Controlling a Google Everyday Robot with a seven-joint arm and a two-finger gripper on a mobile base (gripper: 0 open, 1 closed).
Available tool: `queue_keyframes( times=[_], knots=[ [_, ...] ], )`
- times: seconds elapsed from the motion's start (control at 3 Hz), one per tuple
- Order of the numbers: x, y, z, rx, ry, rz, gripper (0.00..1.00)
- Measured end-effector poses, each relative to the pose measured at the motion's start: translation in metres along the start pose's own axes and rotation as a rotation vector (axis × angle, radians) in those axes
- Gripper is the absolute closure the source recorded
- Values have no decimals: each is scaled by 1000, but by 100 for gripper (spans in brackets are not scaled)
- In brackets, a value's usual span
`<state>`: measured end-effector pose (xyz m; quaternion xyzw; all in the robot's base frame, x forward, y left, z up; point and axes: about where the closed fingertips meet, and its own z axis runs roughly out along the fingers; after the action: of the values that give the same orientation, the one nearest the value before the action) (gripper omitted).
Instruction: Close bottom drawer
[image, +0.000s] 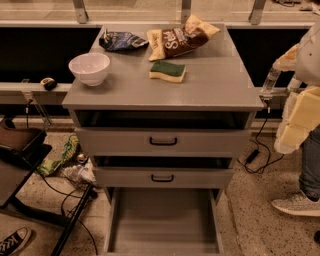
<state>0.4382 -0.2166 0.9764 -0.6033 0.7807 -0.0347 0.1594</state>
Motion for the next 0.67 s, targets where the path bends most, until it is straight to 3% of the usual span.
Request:
queue_keyframes(
  times=[0.33,0.67],
  knots=[
    [0,0,0,0,0,0,0],
    [5,2,21,1,99,25,0]
  ],
)
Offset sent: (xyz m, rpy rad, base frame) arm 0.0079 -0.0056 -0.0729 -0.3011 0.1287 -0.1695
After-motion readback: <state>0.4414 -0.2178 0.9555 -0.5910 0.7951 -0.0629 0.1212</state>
